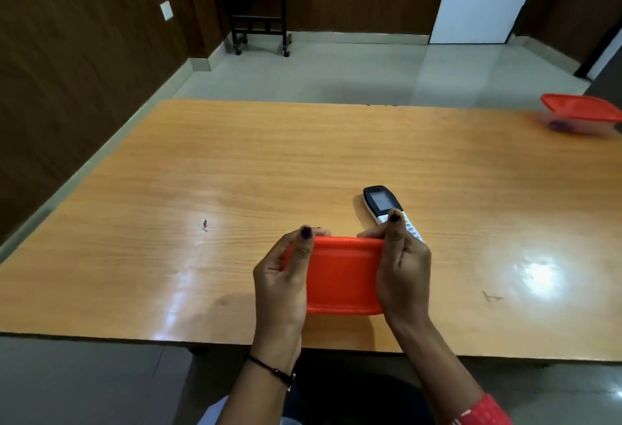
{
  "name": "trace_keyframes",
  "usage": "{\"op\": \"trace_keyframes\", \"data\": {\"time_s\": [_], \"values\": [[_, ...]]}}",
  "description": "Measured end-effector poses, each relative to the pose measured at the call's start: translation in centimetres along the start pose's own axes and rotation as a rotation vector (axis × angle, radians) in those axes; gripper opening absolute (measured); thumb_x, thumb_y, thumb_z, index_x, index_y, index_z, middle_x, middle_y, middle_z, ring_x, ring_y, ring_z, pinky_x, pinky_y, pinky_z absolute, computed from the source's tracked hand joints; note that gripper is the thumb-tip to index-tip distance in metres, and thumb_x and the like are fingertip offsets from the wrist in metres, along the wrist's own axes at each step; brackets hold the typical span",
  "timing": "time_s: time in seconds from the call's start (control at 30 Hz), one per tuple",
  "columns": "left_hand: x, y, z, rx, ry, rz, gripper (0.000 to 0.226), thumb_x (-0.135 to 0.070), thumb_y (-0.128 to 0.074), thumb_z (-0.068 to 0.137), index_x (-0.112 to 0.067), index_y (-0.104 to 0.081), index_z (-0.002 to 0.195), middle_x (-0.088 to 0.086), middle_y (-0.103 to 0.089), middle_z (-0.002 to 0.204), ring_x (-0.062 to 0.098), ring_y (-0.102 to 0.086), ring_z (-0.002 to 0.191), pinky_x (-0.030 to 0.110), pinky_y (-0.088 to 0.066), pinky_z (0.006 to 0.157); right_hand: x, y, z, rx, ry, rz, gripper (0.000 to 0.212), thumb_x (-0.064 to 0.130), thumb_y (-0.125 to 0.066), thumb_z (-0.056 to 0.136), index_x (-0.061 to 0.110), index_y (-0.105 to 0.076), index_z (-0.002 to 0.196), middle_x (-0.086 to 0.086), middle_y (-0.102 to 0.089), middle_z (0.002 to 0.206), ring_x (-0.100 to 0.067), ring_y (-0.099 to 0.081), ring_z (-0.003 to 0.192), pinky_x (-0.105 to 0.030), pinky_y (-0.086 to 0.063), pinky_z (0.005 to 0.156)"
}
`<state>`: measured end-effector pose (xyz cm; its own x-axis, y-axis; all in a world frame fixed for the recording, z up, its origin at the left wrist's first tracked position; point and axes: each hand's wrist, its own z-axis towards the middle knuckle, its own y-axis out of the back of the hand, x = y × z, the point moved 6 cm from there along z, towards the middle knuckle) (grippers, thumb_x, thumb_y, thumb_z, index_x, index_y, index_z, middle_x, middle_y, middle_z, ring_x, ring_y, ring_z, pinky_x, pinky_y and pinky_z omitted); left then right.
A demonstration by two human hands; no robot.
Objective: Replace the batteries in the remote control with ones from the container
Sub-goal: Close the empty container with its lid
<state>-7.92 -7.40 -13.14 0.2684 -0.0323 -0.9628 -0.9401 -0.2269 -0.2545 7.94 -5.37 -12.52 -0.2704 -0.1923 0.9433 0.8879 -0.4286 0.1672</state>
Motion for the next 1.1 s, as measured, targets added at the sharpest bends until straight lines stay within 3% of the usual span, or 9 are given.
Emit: {"op": "trace_keyframes", "data": {"time_s": [0.17, 0.4, 0.57, 0.7, 0.77, 0.83, 0.9, 1.0, 1.1], "values": [[0.1, -1.0, 0.5, -0.050, -0.047, -0.037, 0.035, -0.045, -0.059, 0.073, -0.014, -0.075, 0.080, 0.008, -0.074, 0.081, 0.018, -0.069, 0.069, 0.034, -0.057, 0.058, -0.3, 0.9, 1.3, -0.013, -0.007, 0.088, 0.050, 0.058, -0.033, 0.086, 0.030, -0.066, 0.061, 0.002, -0.068, 0.067, -0.010, -0.060, 0.055, -0.025, -0.047, 0.051], [-0.1, -1.0, 1.4, -0.082, -0.058, -0.038, 0.035, -0.046, -0.062, 0.072, -0.015, -0.075, 0.078, 0.014, -0.068, 0.077, 0.024, -0.060, 0.070, 0.034, -0.052, 0.060, -1.5, 0.0, 1.3, 0.123, -0.184, 0.027, 0.062, 0.076, -0.033, 0.076, 0.023, -0.060, 0.060, -0.002, -0.058, 0.059, -0.015, -0.052, 0.054, -0.031, -0.041, 0.052], [-0.2, 0.0, 1.1, -0.120, -0.068, -0.029, 0.041, -0.056, -0.062, 0.068, -0.018, -0.076, 0.079, 0.012, -0.059, 0.077, 0.024, -0.049, 0.073, 0.040, -0.043, 0.068, -1.1, -0.2, 0.3, 0.131, -0.154, -0.171, 0.070, 0.085, -0.022, 0.071, 0.022, -0.026, 0.041, 0.009, -0.028, 0.036, -0.005, -0.026, 0.036, -0.025, -0.023, 0.042], [-1.0, 1.6, 0.2, -0.153, -0.114, -0.017, 0.048, -0.058, -0.063, 0.064, -0.017, -0.076, 0.086, 0.004, -0.075, 0.088, 0.022, -0.068, 0.091, 0.048, -0.053, 0.089, 0.1, -1.1, -0.9, 0.154, -0.135, -0.143, 0.069, 0.083, -0.023, 0.072, 0.023, -0.032, 0.041, 0.008, -0.031, 0.035, -0.005, -0.028, 0.035, -0.023, -0.024, 0.040], [-1.3, 3.3, 0.1, -0.195, -0.104, -0.022, 0.046, -0.059, -0.062, 0.066, -0.019, -0.076, 0.086, 0.005, -0.072, 0.082, 0.022, -0.066, 0.081, 0.040, -0.054, 0.080, 0.7, -2.1, -2.4, 0.278, -0.138, -0.138, 0.063, 0.084, -0.022, 0.074, 0.030, -0.044, 0.051, 0.010, -0.042, 0.040, -0.004, -0.037, 0.037, -0.022, -0.032, 0.040], [-1.4, 5.2, 0.0, -0.269, -0.072, -0.040, 0.042, -0.059, -0.058, 0.072, -0.022, -0.074, 0.081, 0.006, -0.060, 0.072, 0.017, -0.058, 0.064, 0.031, -0.050, 0.058, 1.1, -3.3, -4.1, 0.399, -0.106, -0.208, 0.045, 0.069, -0.024, 0.084, 0.037, -0.055, 0.081, 0.011, -0.056, 0.054, -0.006, -0.053, 0.048, -0.024, -0.042, 0.046], [-1.7, 7.1, -0.4, -0.316, -0.073, -0.032, 0.038, -0.055, -0.053, 0.079, -0.022, -0.071, 0.084, -0.001, -0.060, 0.073, 0.003, -0.058, 0.057, 0.021, -0.048, 0.049, 1.4, -4.4, -5.7, 0.446, -0.062, -0.265, 0.039, 0.057, -0.029, 0.088, 0.031, -0.056, 0.100, 0.008, -0.058, 0.063, -0.007, -0.056, 0.055, -0.020, -0.041, 0.051], [-1.9, 12.0, -1.2, -0.357, -0.110, 0.003, 0.017, -0.038, -0.058, 0.086, -0.029, -0.063, 0.100, -0.008, -0.064, 0.096, 0.002, -0.063, 0.081, 0.016, -0.051, 0.059, 2.4, -7.8, -7.7, 0.479, -0.173, -0.185, 0.029, 0.043, -0.042, 0.094, 0.023, -0.062, 0.102, -0.004, -0.060, 0.065, -0.012, -0.053, 0.041, -0.024, -0.040, 0.043], [-2.2, 17.7, -1.8, -0.401, -0.098, 0.081, 0.024, -0.026, -0.064, 0.085, -0.036, -0.059, 0.107, -0.004, -0.065, 0.110, 0.019, -0.064, 0.098, 0.042, -0.057, 0.080, 3.2, -12.3, -8.9, 0.523, -0.340, -0.023, 0.019, 0.027, -0.051, 0.095, 0.017, -0.064, 0.105, -0.013, -0.063, 0.056, -0.028, -0.054, 0.036, -0.032, -0.045, 0.038]]}}
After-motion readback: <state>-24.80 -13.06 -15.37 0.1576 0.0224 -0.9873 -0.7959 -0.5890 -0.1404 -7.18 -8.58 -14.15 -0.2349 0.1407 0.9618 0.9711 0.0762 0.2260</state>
